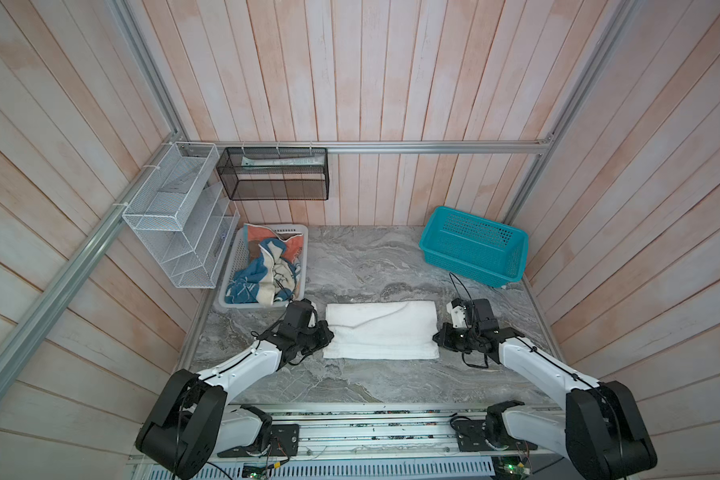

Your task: Fold and stack the towels

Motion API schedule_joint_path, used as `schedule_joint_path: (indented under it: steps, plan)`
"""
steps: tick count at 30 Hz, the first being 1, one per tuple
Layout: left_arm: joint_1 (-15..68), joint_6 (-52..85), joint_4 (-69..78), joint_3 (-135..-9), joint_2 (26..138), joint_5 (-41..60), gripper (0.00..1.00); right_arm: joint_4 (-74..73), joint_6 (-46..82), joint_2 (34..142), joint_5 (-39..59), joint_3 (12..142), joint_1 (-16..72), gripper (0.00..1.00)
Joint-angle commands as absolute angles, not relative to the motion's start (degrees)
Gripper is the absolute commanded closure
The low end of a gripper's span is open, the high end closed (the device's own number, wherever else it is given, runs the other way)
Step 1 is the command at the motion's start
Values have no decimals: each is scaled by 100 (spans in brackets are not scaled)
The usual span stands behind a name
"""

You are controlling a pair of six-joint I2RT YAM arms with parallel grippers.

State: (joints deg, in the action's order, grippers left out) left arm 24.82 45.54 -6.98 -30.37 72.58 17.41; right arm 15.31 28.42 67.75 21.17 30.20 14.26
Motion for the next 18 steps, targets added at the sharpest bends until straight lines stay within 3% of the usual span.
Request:
schedule_joint_path:
  steps: [1,8,14,16,17,18]
  plan:
    - [2482,4392,-952,-3283,6980,1518,100,1835,2804,6502,2176,3420,1459,100]
    - [2478,4254,-1674,-3405,6408,1373,100,2710,2834,6062,2155,3855,1459,100]
    - [2474,4366,-1968,-2758,5917,1402,97,2956,3338,5624,1944,3157,1477,100]
    - [2471,4458,-2035,-2488,5754,1447,71,2921,3473,5627,2085,3065,1604,100]
    - [2475,4496,-2121,-2394,5651,1442,56,3000,3572,5629,1977,3048,1632,85]
    - [2478,4523,-2215,-2339,5544,1401,49,3079,3610,5627,1892,3037,1635,72]
